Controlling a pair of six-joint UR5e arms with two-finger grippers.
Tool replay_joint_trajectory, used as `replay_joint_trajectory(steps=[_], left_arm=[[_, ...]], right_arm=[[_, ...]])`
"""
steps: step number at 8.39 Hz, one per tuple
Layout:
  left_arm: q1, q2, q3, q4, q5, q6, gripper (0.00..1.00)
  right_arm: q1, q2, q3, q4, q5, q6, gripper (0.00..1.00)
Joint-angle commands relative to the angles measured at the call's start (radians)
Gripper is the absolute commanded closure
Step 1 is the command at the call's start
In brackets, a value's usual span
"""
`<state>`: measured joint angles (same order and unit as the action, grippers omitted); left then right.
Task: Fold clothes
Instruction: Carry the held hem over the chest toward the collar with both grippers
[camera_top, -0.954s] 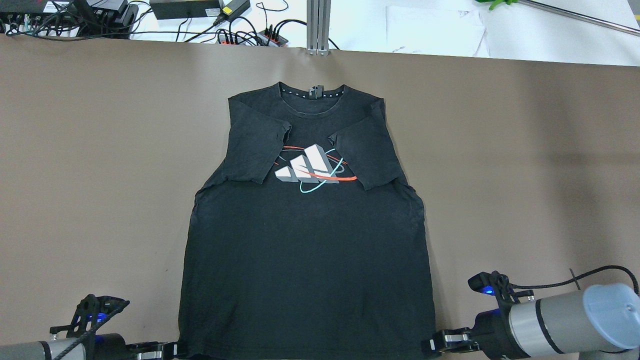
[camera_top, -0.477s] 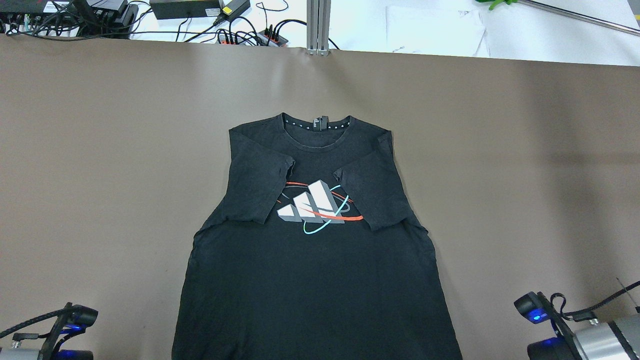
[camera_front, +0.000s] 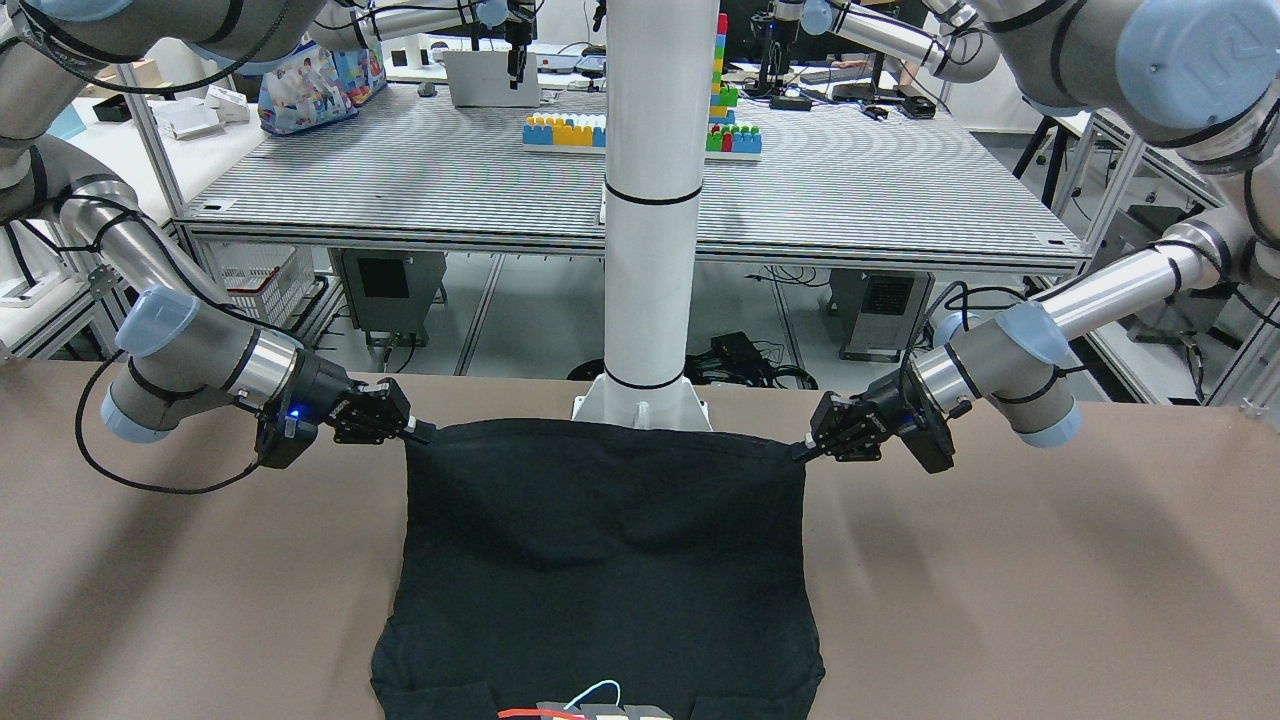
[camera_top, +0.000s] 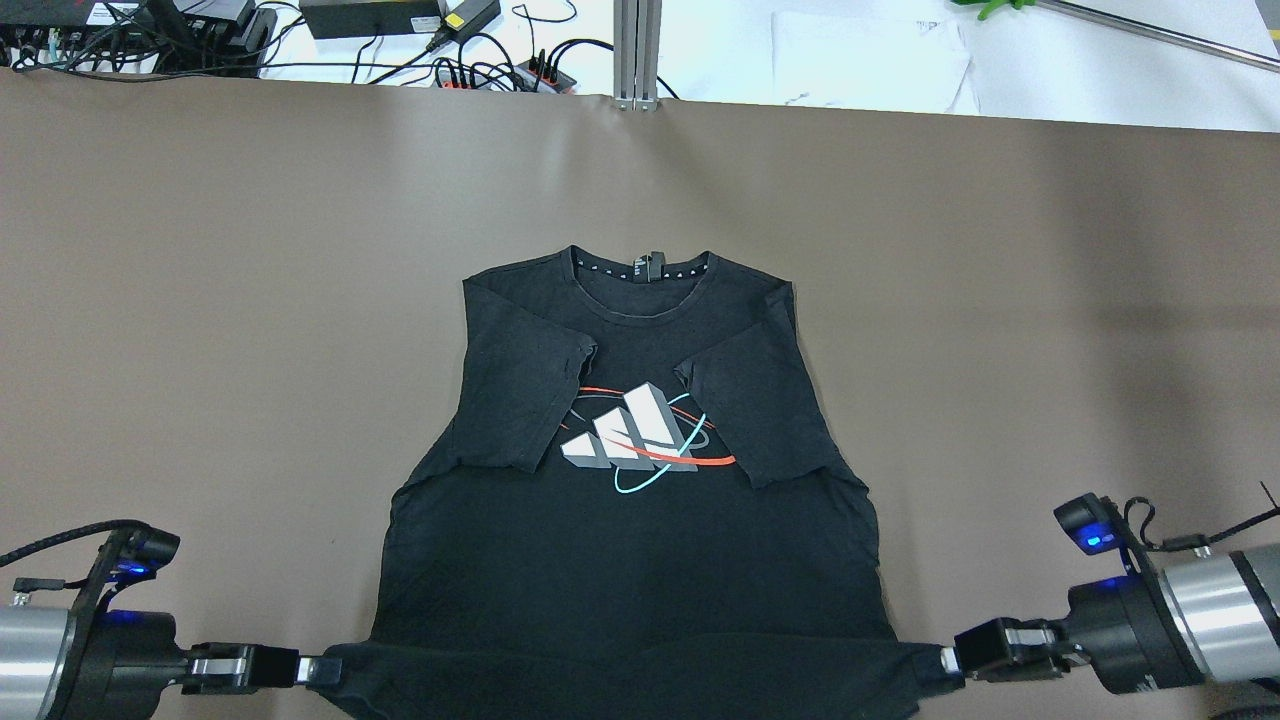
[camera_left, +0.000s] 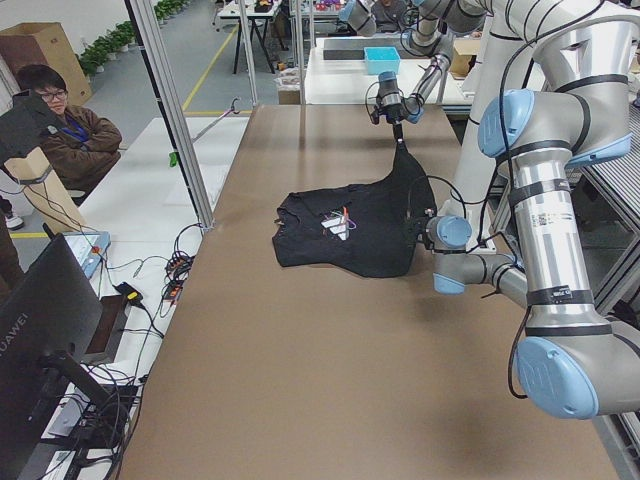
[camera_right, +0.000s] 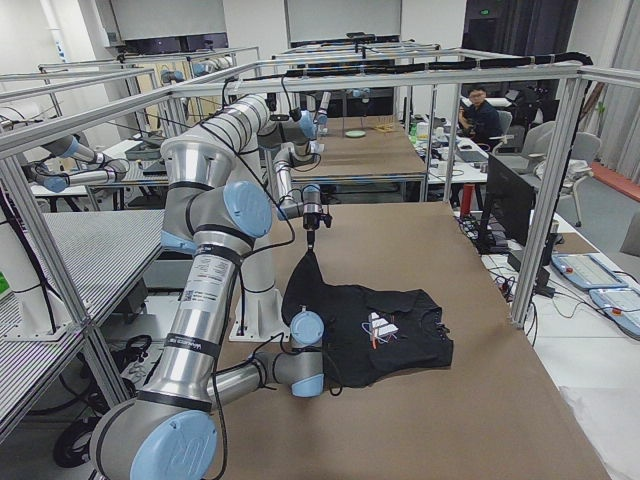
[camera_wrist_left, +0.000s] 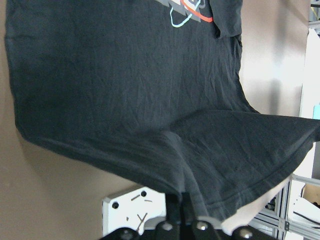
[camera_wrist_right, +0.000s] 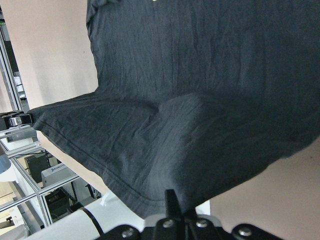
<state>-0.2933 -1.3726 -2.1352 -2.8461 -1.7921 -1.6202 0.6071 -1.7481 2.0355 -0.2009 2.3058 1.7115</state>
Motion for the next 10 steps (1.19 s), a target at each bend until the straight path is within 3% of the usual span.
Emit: replay_joint_trajectory(steps=[1, 2, 4, 5, 8, 10], left_arm=[[-0.113, -0.055, 0.087, 0.019, -0.026, 0.006, 1.0], [-0.166, -0.086, 0.104, 0.037, -0.053, 0.006, 1.0], [-0.294, -0.193, 0.101, 0.189, -0.133, 0.006, 1.0], [-0.321, -0.218, 0.101, 0.229, -0.128, 0.006, 1.0], [-0.43, -0.317, 0.104, 0.394, -0.16, 0.008, 1.0], [-0.444, -0.37, 0.15, 0.444, -0.147, 0.019, 1.0]], right_arm=[[0.197, 0.189, -0.075, -0.153, 0.111, -0.048, 1.0], [0.232, 0.237, -0.116, -0.19, 0.144, -0.097, 1.0], [0.27, 0.266, -0.141, -0.233, 0.138, -0.104, 1.0], [0.305, 0.288, -0.156, -0.262, 0.139, -0.119, 1.0], [0.361, 0.375, -0.175, -0.49, 0.126, -0.267, 1.0], [0.411, 0.433, -0.24, -0.593, 0.124, -0.395, 1.0]])
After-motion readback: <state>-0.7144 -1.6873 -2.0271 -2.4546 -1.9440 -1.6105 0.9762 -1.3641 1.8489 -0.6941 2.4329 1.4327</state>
